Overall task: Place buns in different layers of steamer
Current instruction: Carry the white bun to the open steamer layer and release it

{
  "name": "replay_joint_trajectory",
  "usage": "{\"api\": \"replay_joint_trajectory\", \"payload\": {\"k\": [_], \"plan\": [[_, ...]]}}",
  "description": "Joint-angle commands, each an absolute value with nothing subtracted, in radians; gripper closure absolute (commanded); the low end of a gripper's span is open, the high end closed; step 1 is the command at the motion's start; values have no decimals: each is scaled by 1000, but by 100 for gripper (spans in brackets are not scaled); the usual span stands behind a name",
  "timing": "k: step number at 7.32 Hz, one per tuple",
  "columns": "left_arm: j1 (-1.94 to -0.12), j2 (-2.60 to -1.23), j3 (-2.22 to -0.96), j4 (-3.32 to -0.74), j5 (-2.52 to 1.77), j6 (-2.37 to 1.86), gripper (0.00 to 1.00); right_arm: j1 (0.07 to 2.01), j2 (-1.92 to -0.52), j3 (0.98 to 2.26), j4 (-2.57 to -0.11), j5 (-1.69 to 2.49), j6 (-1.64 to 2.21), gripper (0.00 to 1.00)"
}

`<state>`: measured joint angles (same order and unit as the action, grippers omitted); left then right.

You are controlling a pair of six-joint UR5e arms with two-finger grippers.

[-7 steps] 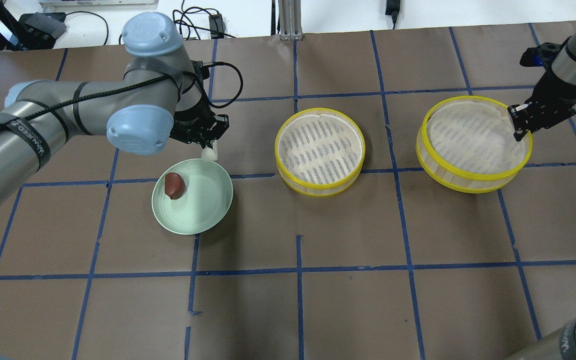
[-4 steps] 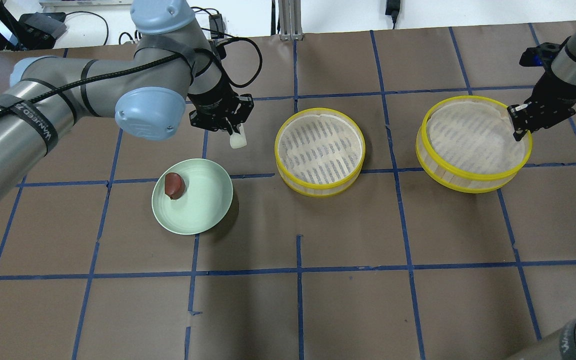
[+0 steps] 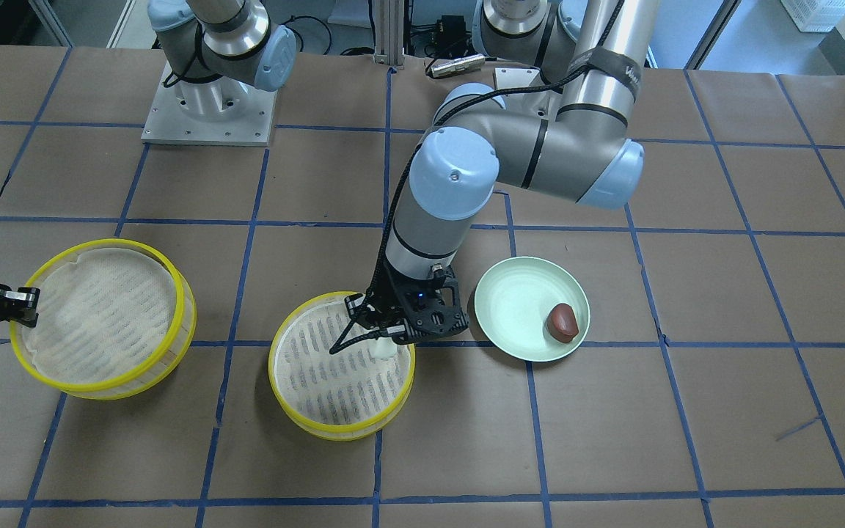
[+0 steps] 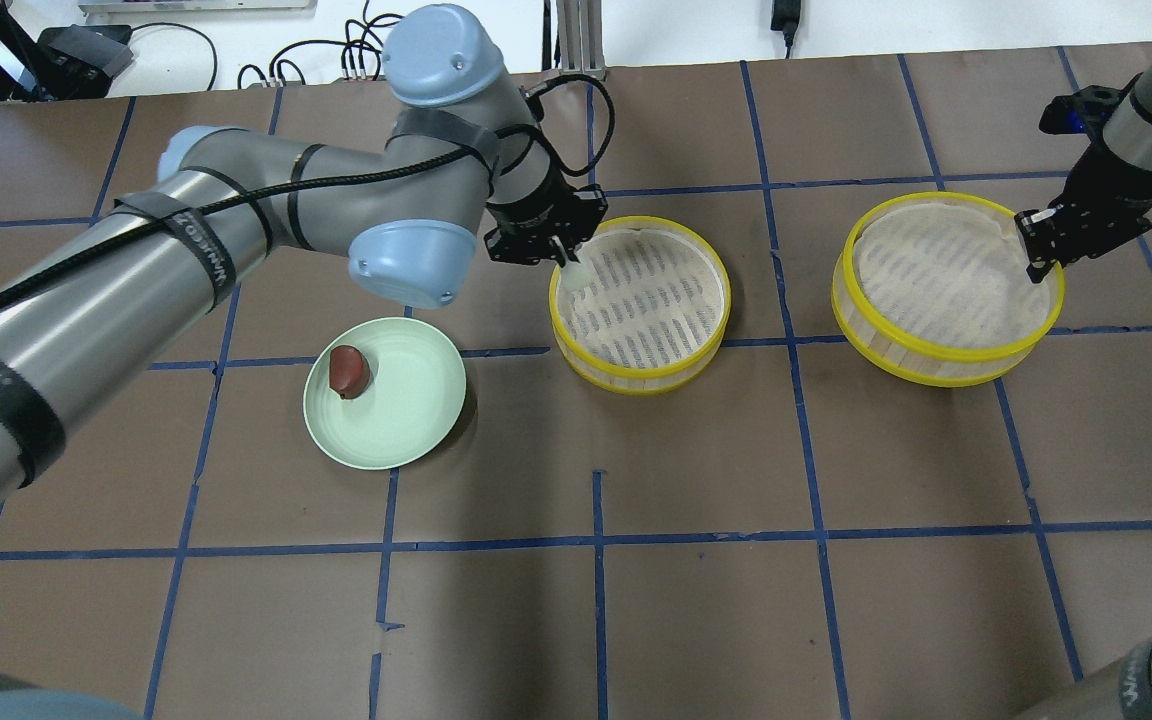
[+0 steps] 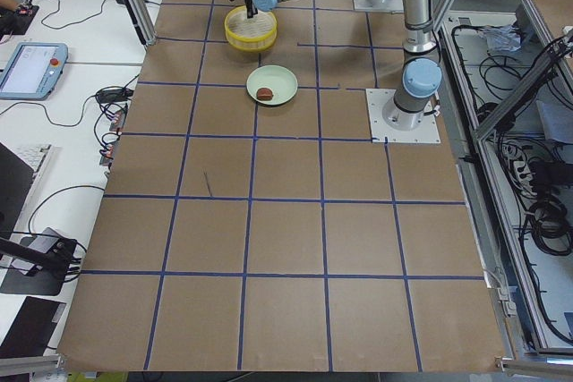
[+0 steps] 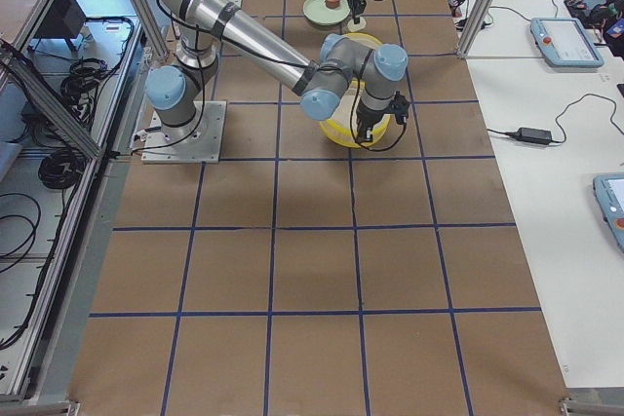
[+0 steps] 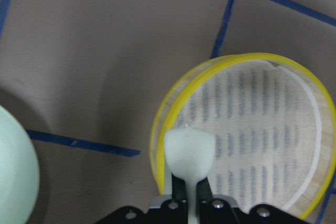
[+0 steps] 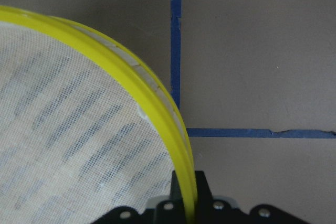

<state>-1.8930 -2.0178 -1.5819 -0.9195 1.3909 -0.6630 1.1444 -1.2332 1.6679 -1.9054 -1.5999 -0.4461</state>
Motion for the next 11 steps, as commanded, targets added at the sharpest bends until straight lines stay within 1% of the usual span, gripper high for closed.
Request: {"api": "replay_joint_trajectory", "payload": {"k": [1,2,7,8,9,10,11], "plan": [[-1925,-2068,-1560,-873,1382,-756,41,1144,-1233,1669,-1904,-1600,-445,92],[-1925,-2062,-1562,-873,1365,-764,0,1144,-1233,1669,-1904,-1600,-445,92],[-1924,-2048,-1568,-873,1367,-756,0,1144,-1233,1672,-1904,-1600,-443,92],[-1924,-2030,-1586,-871,1377,-721,0,1144,-1233,1671,-1905,-1600,-439,92],[-1892,-2016,-1600,-879,1431,-508,0,1150,-1236,1671,-1907,-1598,-434,92],[-1838,-2008,-1620,-896,1515,-347,0,1170,-1270,1663,-1898,-1597,-363,92],[-1791,-1987,-1681,-899,1526,-240,0,1219,-1310,1670,-1870,-1598,-268,92]]}}
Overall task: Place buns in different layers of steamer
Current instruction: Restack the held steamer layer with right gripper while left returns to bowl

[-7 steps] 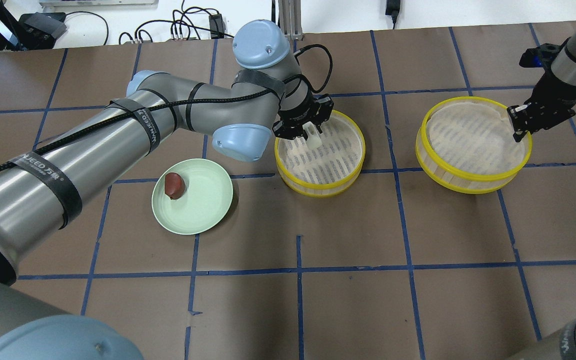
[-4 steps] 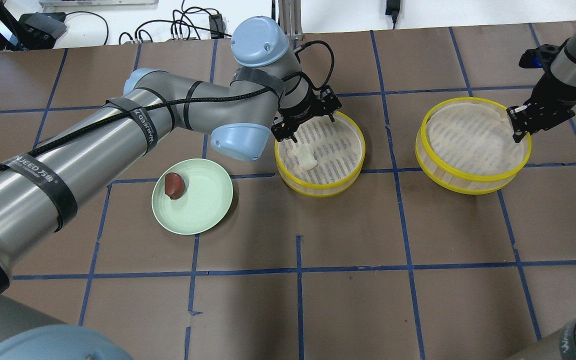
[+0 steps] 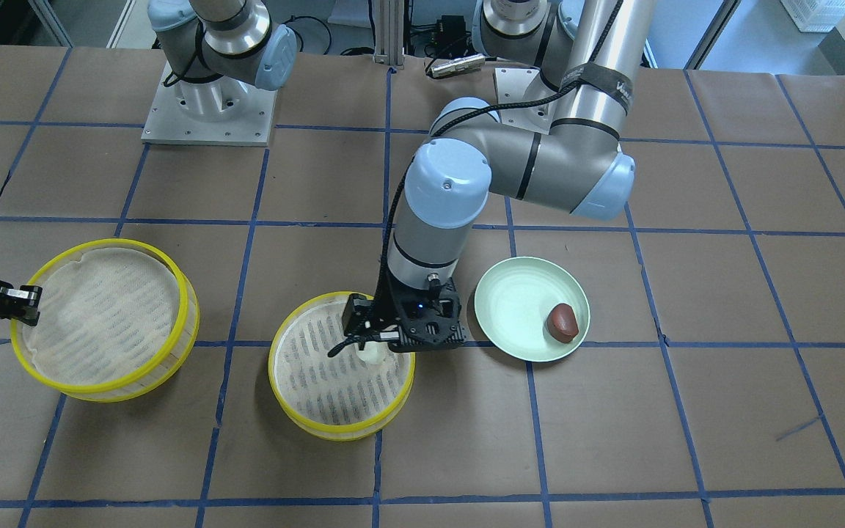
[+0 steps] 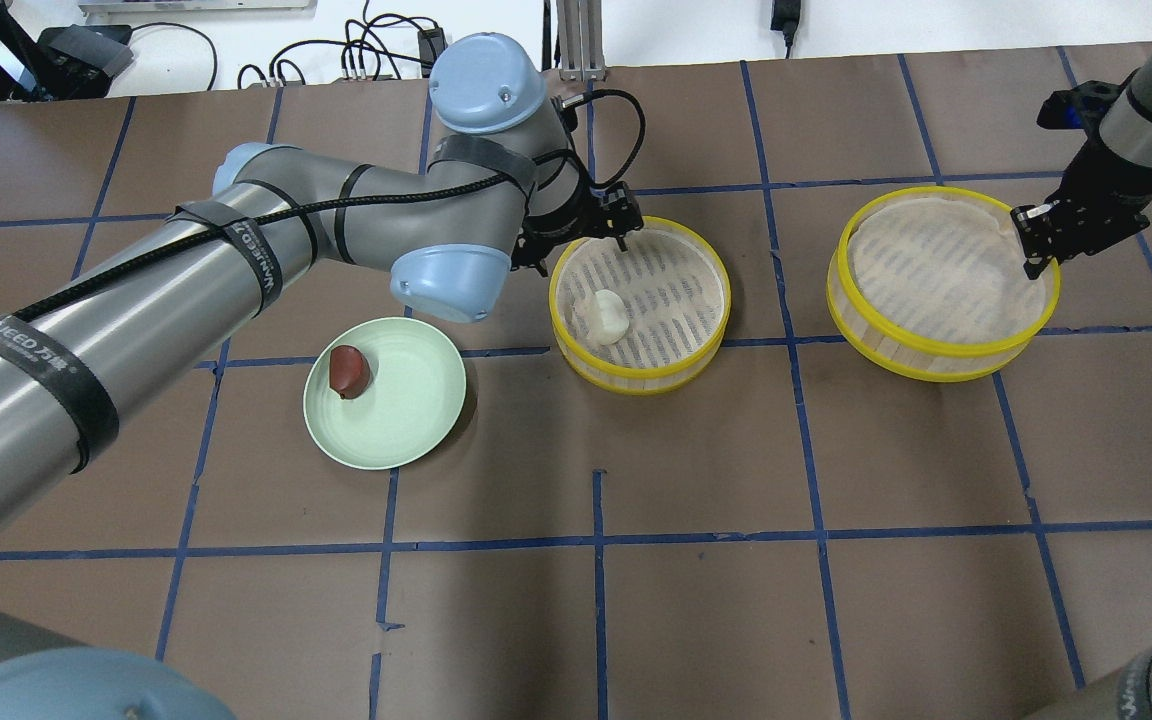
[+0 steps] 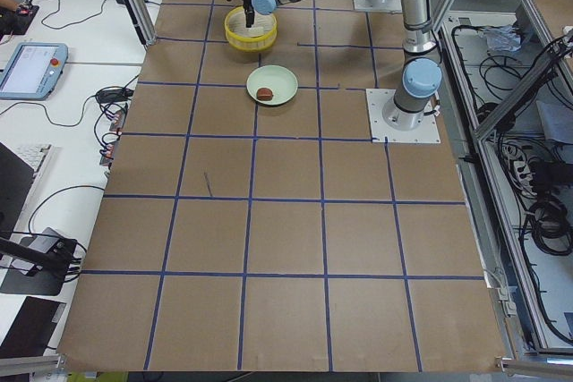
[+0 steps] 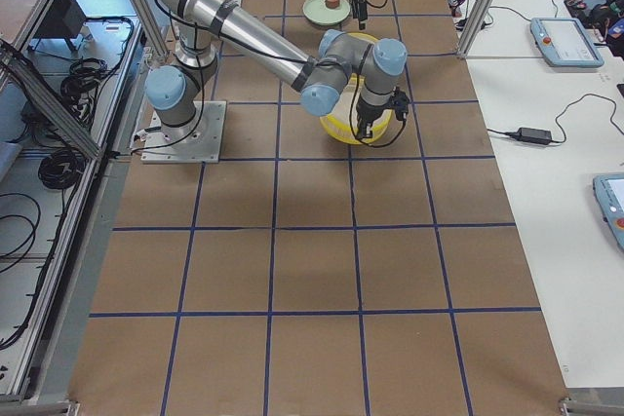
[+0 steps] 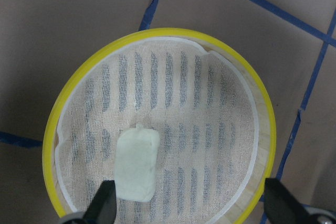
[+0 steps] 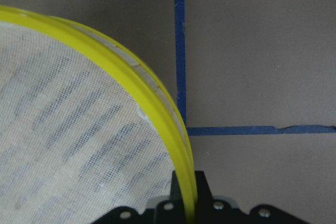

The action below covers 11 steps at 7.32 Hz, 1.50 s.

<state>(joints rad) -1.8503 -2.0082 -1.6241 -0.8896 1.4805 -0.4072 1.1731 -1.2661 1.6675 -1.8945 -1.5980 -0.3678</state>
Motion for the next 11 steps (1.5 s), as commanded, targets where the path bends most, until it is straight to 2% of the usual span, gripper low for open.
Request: {"api": "replay_joint_trajectory", "payload": {"k": [1,3,6,11], "plan": [[-1745,-1946,-1739,-896,1525,-162,0,1264,-1322,1667,-1833,-1594,-171,92],[-1682,-1887,-1808,-899,1535,-83,0,1435,-1362,1654,-1830,-1606,31,92],[-1631,-1832,-1936,-893,1617,-3,0,1602,-1333,1655,-1847,-1595,288,92],[-1626,-1850,-1954,-891,1716,6,0,1701,-1249,1661,-1962,-1562,400,92]]}}
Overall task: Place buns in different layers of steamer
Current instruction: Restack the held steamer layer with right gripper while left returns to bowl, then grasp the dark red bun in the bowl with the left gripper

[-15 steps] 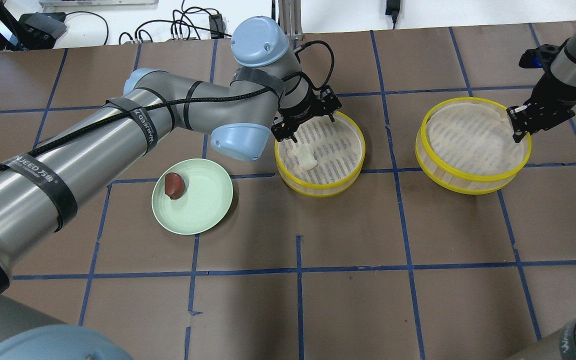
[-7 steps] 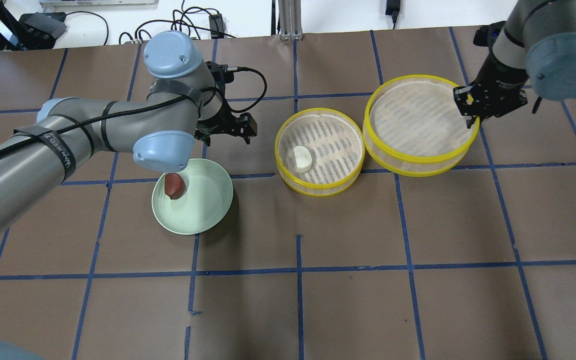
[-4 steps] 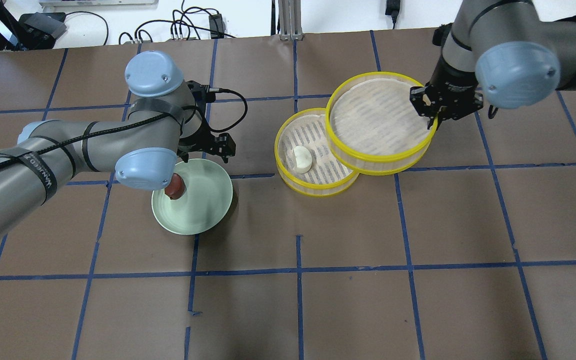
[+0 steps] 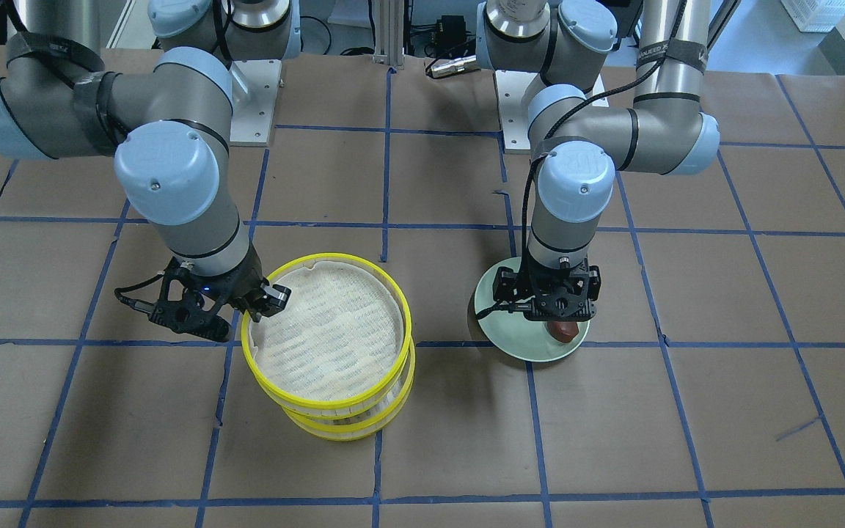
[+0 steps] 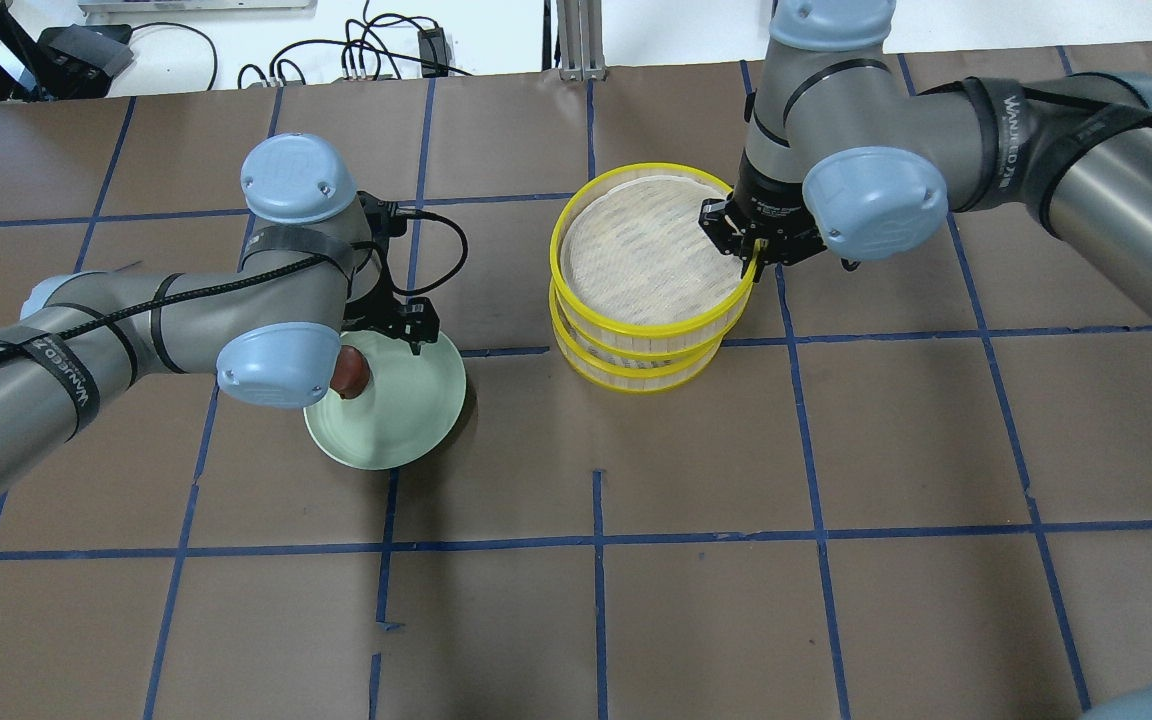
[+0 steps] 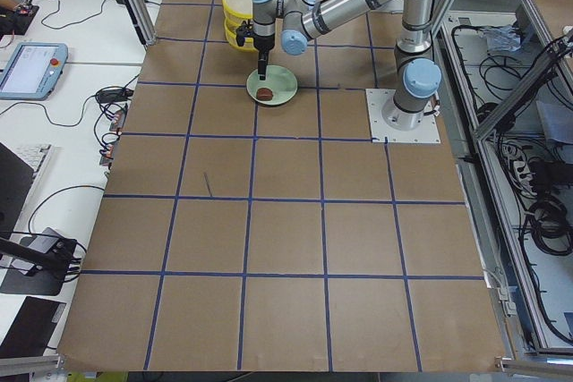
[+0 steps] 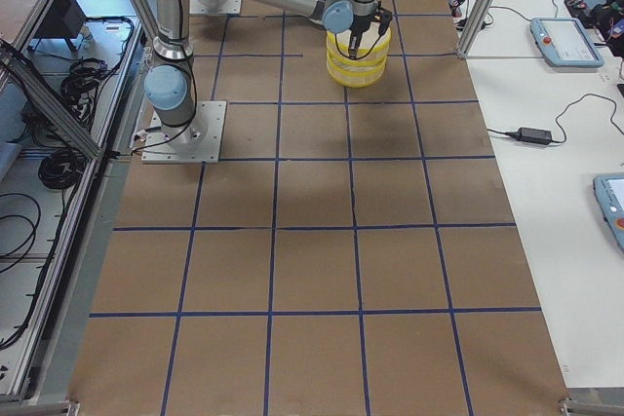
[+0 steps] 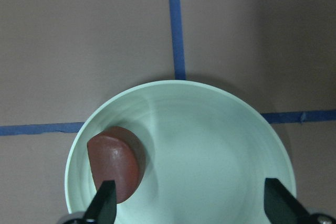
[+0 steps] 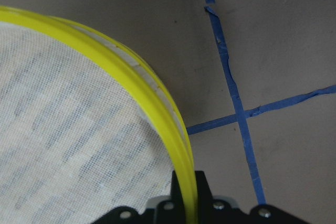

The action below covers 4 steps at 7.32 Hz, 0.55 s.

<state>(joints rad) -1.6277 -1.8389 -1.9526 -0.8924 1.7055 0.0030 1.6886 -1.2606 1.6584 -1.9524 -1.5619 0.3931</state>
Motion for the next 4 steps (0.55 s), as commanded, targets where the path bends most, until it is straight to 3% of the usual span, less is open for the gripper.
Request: {"api": "replay_joint_trajectory", "payload": {"k": [1,4], "plan": [[-1620,-1859,-1953,-890,1720,6,0,1701,-1249,1663,-1962,-1559,403,92],[-1605,-1899,-1956,-890,1750,6,0,1701,-1232,1669,-1967,-1545,410,92]]}}
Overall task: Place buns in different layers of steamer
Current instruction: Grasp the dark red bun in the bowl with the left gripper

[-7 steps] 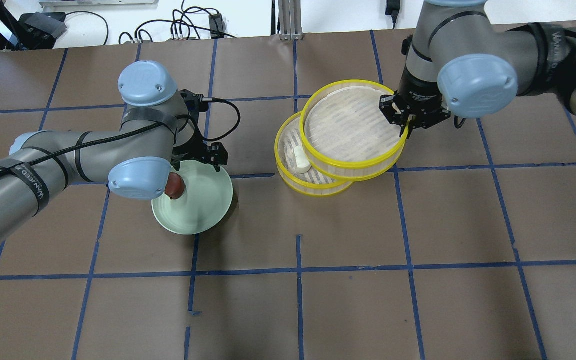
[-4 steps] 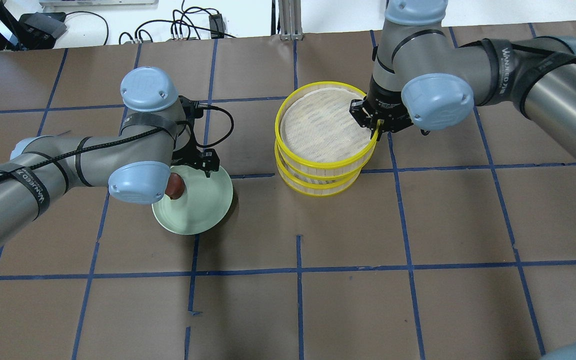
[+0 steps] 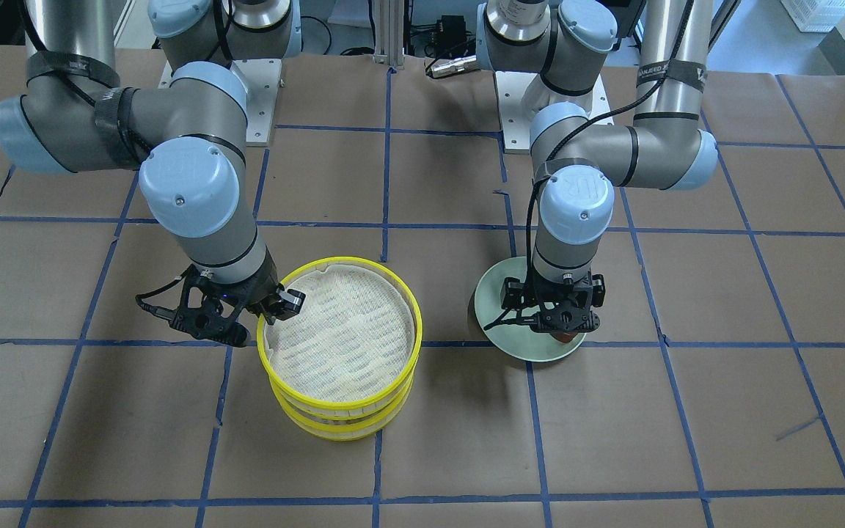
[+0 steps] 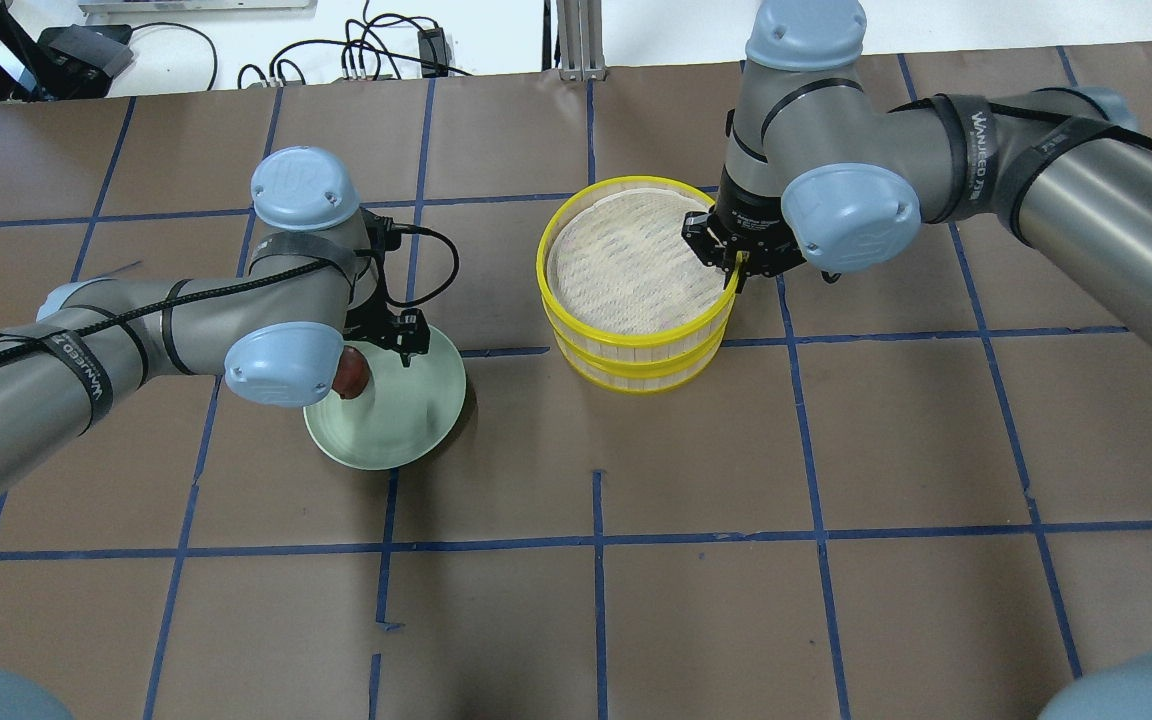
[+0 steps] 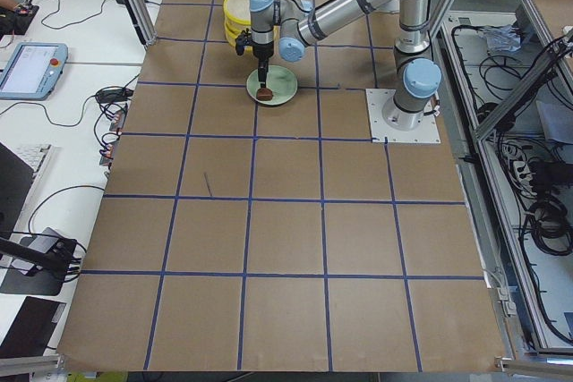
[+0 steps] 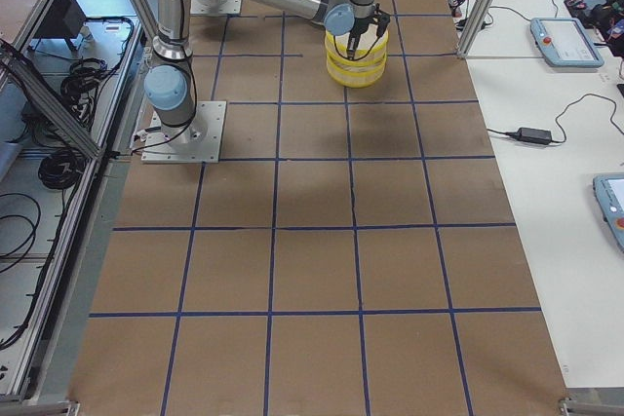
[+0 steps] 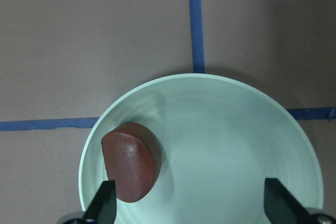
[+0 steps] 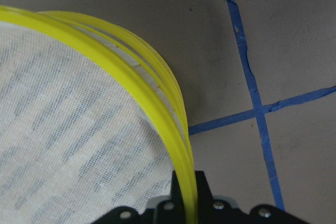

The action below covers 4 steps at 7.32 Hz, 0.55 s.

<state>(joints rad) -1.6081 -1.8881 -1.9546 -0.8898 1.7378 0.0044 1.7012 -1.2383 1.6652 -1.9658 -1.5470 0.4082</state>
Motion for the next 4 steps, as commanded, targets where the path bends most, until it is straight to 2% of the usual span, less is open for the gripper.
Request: {"api": "replay_joint_trajectory", "payload": {"k": [1,3,4], "plan": [[-1605,-1905,-1954,-890,1776,5,0,1703,-1235,1678,-1968,-1543,422,92],[-1605,-1922,-1957,-890,1778,2,11,1703,-1229,1680,-1994,-1546,413,92],[-1605,-1924,-1956,-896,1779,-9,25,1703,-1229,1678,-2020,-1554,390,92]]}}
